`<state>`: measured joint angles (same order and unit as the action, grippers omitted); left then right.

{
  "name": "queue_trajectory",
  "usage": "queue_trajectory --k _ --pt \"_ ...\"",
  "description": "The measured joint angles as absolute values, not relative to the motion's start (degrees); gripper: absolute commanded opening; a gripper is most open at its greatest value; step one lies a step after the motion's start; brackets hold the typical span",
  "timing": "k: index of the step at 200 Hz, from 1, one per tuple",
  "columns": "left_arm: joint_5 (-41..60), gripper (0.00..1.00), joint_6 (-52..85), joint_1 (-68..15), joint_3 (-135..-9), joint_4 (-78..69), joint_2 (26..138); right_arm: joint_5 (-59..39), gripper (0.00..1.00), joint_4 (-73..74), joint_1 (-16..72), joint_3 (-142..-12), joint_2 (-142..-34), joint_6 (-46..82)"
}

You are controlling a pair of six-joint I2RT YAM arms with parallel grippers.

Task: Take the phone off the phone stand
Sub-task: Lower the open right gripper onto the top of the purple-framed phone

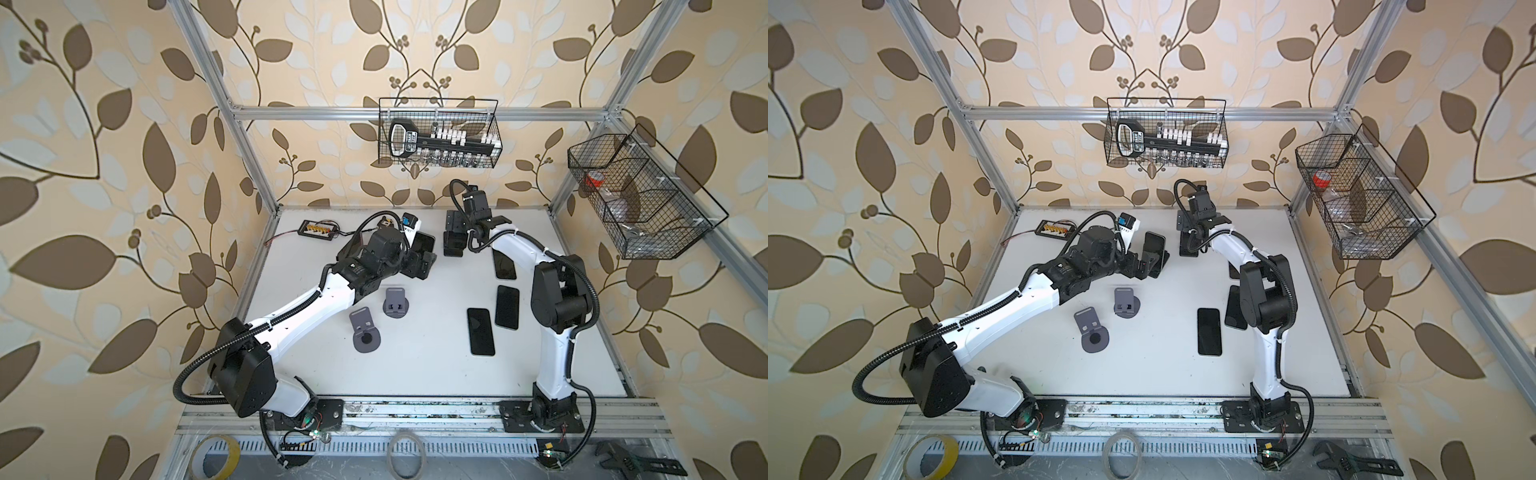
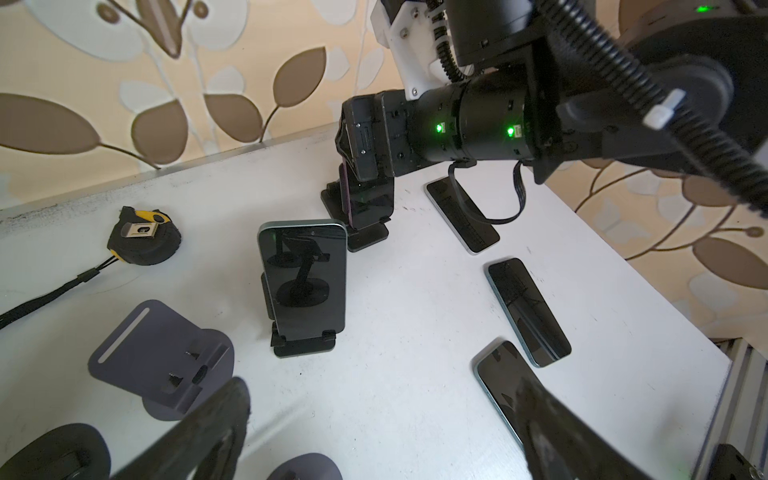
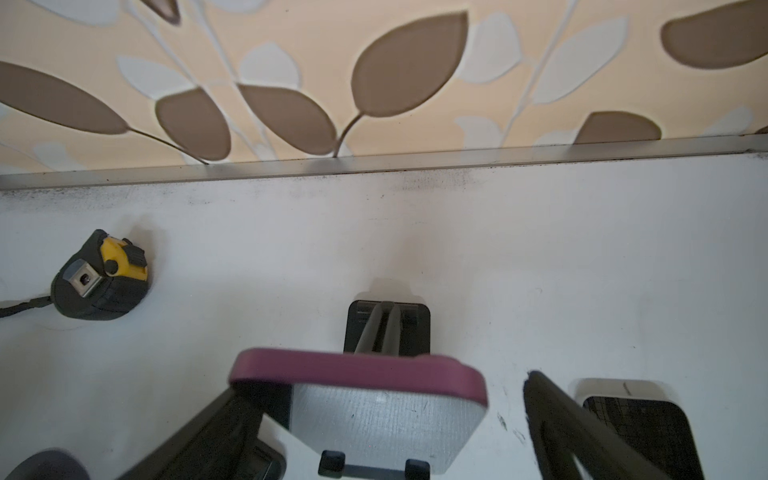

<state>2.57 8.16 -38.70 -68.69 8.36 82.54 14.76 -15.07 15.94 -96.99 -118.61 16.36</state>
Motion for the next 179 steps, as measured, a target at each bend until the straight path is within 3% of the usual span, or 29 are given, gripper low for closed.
queue_trajectory --k 179 --pt "2.5 0.99 8.1 -39.1 -68.7 8.4 82.5 13.0 0.88 -15.9 15.7 -98.9 -121.0 14.0"
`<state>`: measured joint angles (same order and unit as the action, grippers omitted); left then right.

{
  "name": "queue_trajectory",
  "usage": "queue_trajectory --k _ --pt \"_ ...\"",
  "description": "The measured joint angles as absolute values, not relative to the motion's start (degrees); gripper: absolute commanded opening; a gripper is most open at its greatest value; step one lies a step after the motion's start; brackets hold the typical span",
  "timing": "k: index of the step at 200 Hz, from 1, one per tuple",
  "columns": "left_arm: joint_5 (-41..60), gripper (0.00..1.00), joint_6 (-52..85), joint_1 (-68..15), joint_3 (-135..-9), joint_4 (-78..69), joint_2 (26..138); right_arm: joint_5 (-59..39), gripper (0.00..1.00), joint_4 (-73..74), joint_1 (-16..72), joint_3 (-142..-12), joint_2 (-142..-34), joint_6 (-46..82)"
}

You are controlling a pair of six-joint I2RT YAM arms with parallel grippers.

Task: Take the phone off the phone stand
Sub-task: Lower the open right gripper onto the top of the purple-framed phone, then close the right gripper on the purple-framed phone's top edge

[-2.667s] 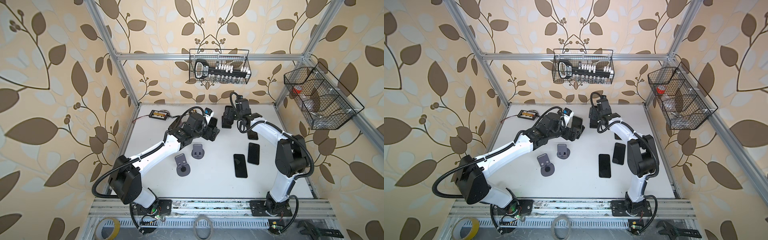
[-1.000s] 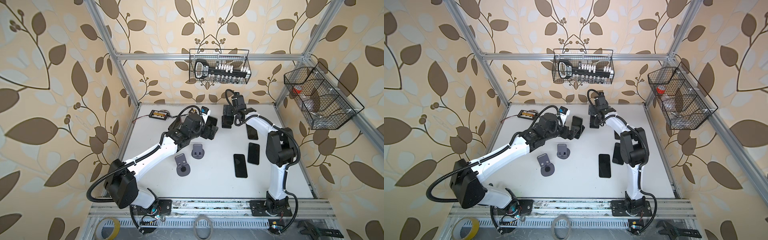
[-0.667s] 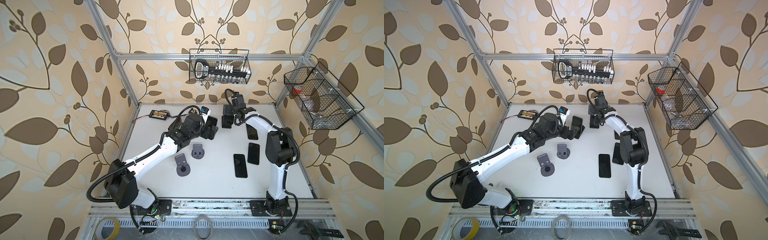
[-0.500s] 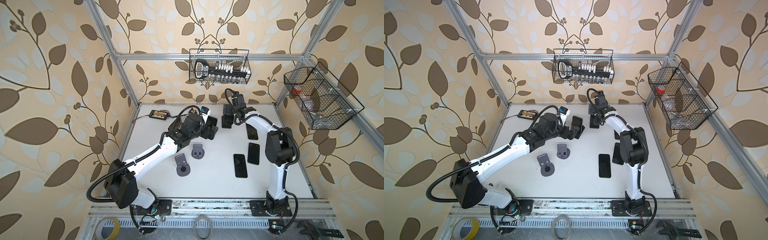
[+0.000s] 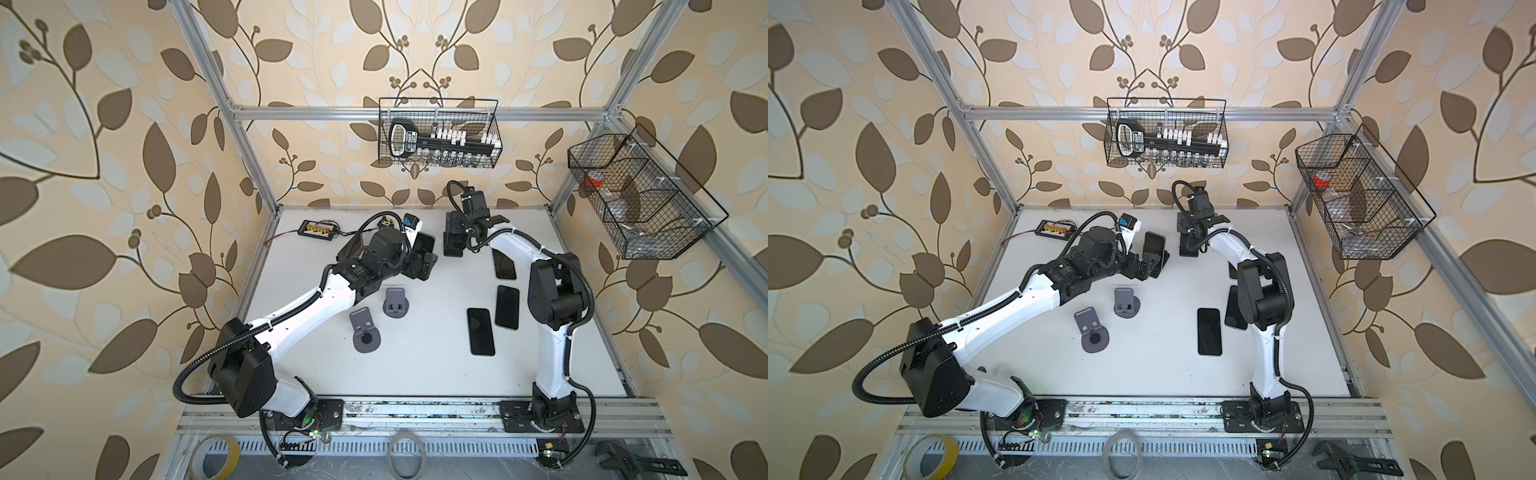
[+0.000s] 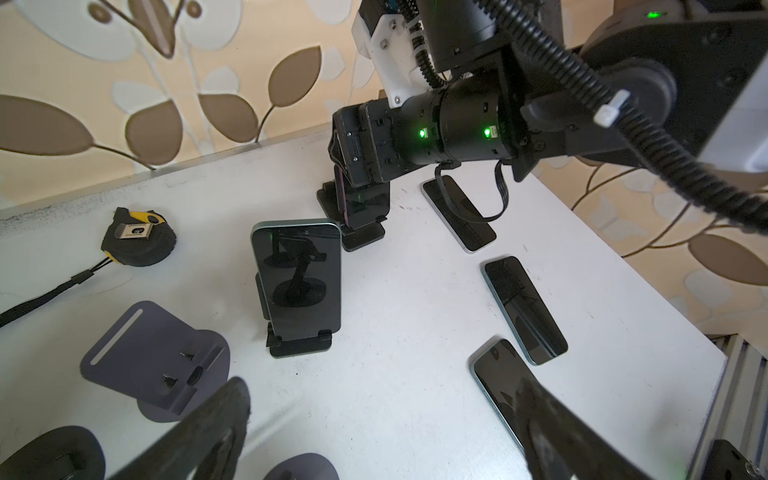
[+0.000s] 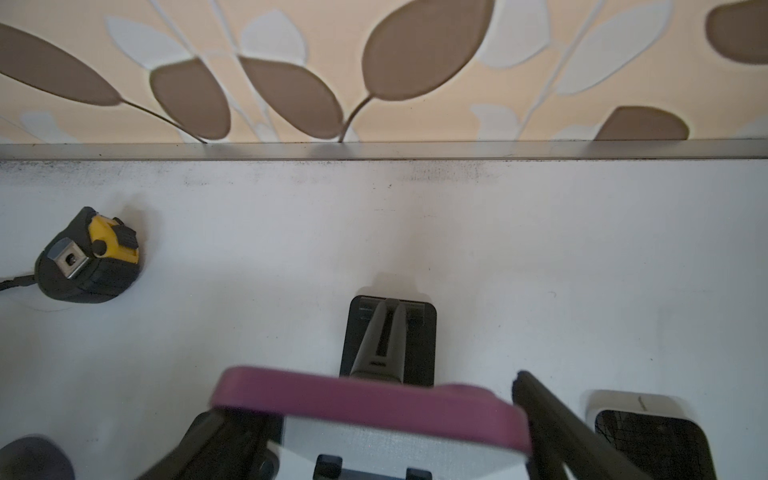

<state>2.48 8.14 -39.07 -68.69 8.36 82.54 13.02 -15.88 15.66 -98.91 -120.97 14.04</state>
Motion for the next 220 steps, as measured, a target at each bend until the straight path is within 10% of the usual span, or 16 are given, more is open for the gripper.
queue_trajectory --k 220 --pt "2.3 0.99 8.0 -39.1 -68.7 8.4 82.5 10.2 0.62 -11.4 15.6 -95.5 -120.4 13.0"
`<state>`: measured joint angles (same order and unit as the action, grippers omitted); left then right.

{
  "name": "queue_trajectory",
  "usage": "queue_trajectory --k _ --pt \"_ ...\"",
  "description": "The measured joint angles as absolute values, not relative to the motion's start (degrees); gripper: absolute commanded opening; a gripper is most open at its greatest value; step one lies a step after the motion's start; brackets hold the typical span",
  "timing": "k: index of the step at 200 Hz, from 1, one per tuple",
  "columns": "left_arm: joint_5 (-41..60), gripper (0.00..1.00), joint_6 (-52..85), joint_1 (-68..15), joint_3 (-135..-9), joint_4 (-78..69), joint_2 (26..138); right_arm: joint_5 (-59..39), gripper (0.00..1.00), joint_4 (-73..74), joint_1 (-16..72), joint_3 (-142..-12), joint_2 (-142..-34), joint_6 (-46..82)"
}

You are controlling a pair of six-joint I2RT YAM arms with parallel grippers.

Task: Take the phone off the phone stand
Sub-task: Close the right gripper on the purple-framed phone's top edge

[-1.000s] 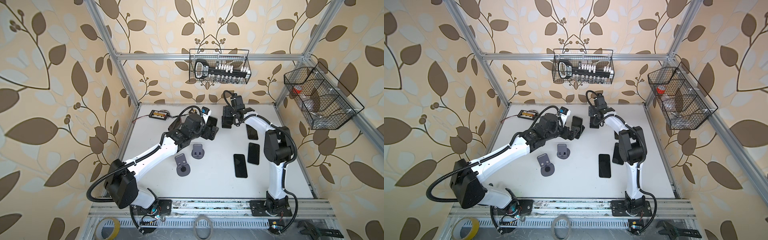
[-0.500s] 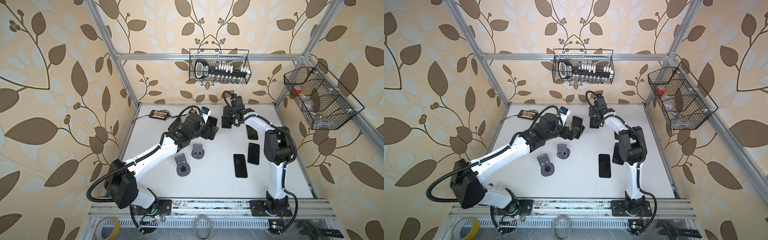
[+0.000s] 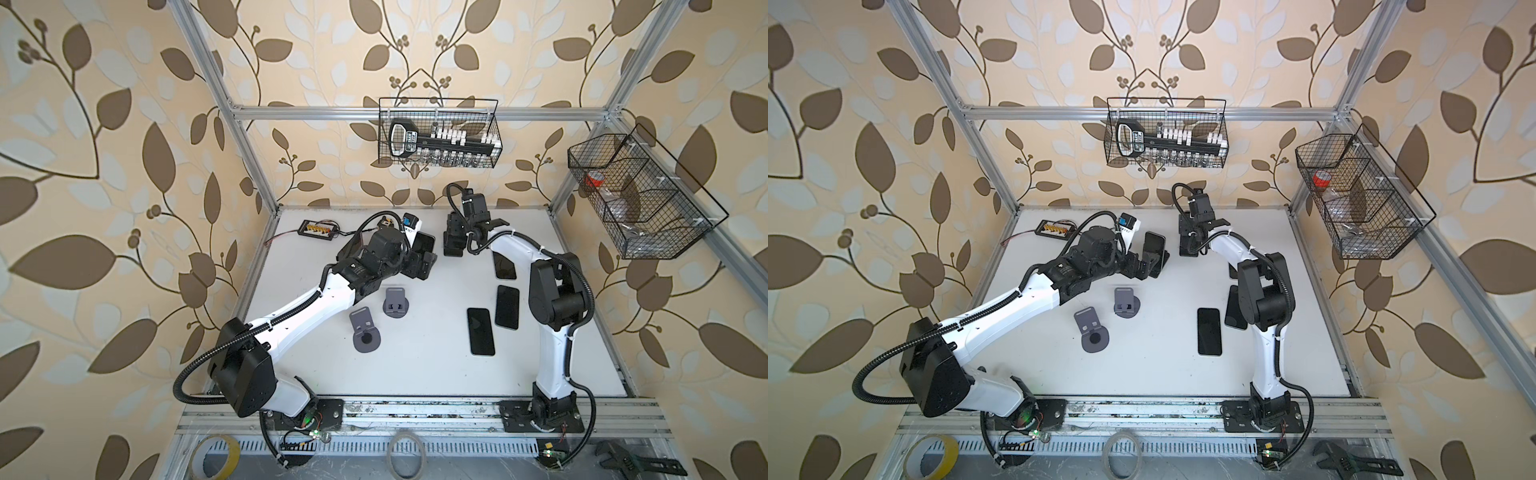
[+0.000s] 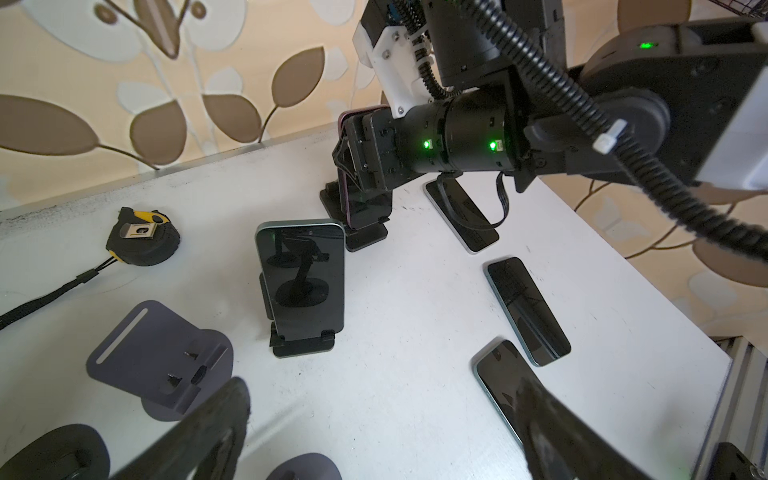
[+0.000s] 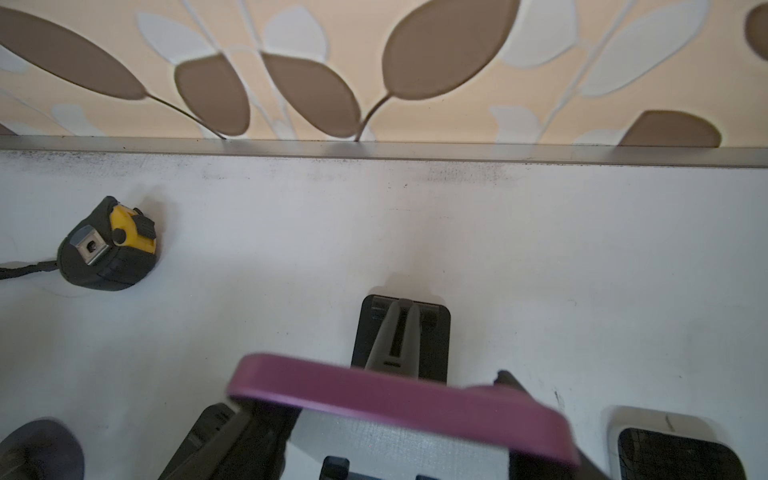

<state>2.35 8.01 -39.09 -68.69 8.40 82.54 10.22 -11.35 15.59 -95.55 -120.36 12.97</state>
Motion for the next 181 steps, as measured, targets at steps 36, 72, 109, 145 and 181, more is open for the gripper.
queue_trajectory --k 36,72,109,145,181 --pt "2.4 0.99 7.9 -39.1 -68.7 8.4 82.5 9.8 0.6 -10.9 15.5 -95.0 -120.1 13.0" --pt "2.4 0.99 7.9 -39.1 -68.7 8.4 82.5 9.6 0.58 -10.9 15.4 -95.0 -120.1 13.0" --pt "2.3 0.99 7.8 -39.1 -68.7 8.4 82.5 9.4 0.57 -10.9 15.4 -95.0 -120.0 13.0" --pt "2.3 0.99 7.8 -39.2 -68.7 8.4 82.5 9.1 0.56 -10.9 15.4 -95.0 -119.9 12.7" --pt "2.4 0.99 7.8 -39.5 -68.7 8.4 82.5 8.9 0.56 -11.0 15.4 -95.0 -119.9 12.5"
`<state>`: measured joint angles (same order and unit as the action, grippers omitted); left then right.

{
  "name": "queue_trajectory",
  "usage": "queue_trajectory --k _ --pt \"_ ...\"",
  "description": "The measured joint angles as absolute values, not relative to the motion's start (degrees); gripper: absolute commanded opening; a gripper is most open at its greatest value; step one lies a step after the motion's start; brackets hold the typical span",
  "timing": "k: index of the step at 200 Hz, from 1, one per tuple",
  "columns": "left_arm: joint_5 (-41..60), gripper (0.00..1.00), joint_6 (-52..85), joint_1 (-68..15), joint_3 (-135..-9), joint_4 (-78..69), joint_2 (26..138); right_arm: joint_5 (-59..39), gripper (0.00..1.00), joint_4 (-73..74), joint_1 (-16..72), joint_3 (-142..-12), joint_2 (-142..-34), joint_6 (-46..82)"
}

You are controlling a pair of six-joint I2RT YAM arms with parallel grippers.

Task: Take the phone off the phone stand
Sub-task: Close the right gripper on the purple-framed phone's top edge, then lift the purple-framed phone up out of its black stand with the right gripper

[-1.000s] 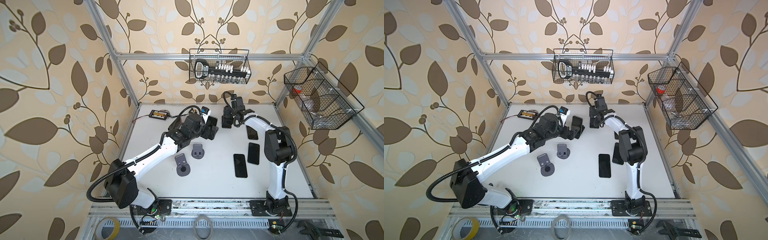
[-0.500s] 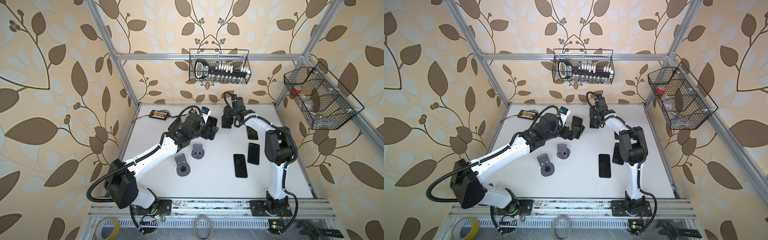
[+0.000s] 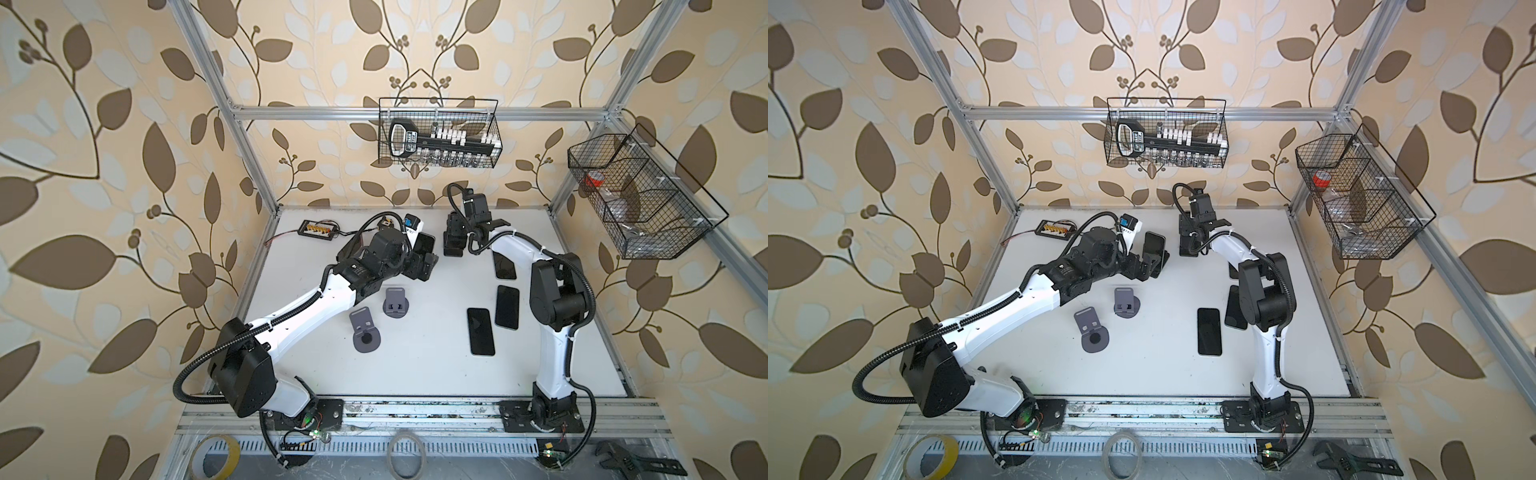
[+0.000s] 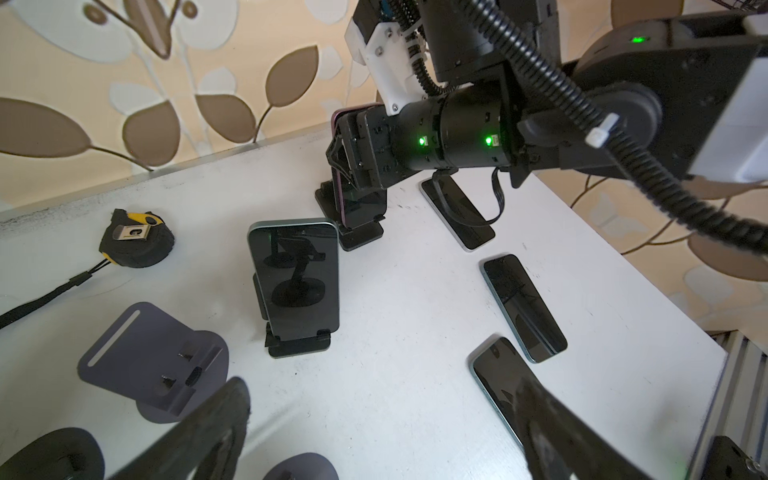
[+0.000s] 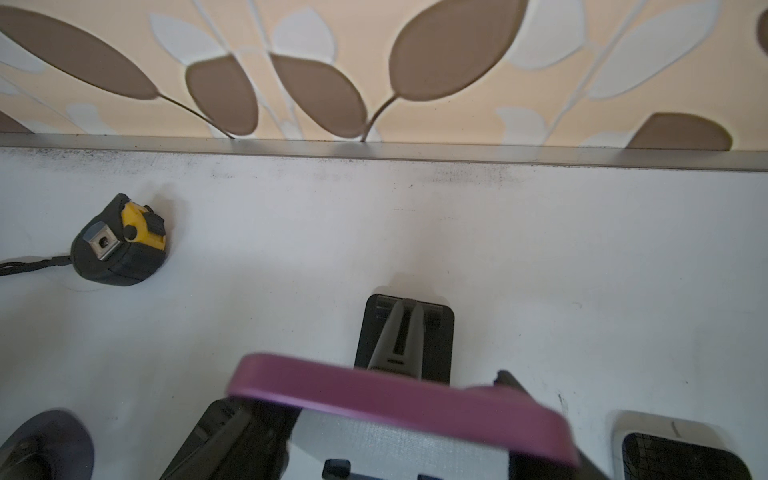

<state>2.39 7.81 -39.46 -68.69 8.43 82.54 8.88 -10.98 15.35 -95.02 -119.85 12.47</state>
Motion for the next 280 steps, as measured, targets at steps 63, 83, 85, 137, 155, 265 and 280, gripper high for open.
queue_trajectory --k 63,83,85,137,155,265,280 --pt "2.4 0.99 7.8 -39.5 -68.7 8.4 82.5 8.5 0.55 -11.2 15.4 -95.0 -119.7 12.1" --pt "2.4 0.99 7.8 -39.5 -68.7 8.4 82.5 8.5 0.55 -11.2 15.4 -95.0 -119.7 12.1" --pt "2.4 0.99 7.8 -39.5 -68.7 8.4 82.5 8.5 0.55 -11.2 15.4 -95.0 -119.7 12.1" --pt "2.5 0.99 7.8 -39.8 -68.7 8.4 82.5 8.3 0.55 -11.9 15.4 -95.0 -119.0 12.1" --pt "2.5 0.99 7.7 -39.8 -68.7 8.4 82.5 8.1 0.55 -12.7 15.4 -95.0 -118.2 12.1" --pt "2.5 0.99 7.4 -40.2 -68.7 8.4 82.5 7.5 0.54 -12.8 15.4 -91.2 -112.8 12.5" --pt "2.5 0.99 7.5 -40.6 -68.7 8.4 82.5 7.2 0.54 -12.6 15.4 -88.6 -110.7 13.2"
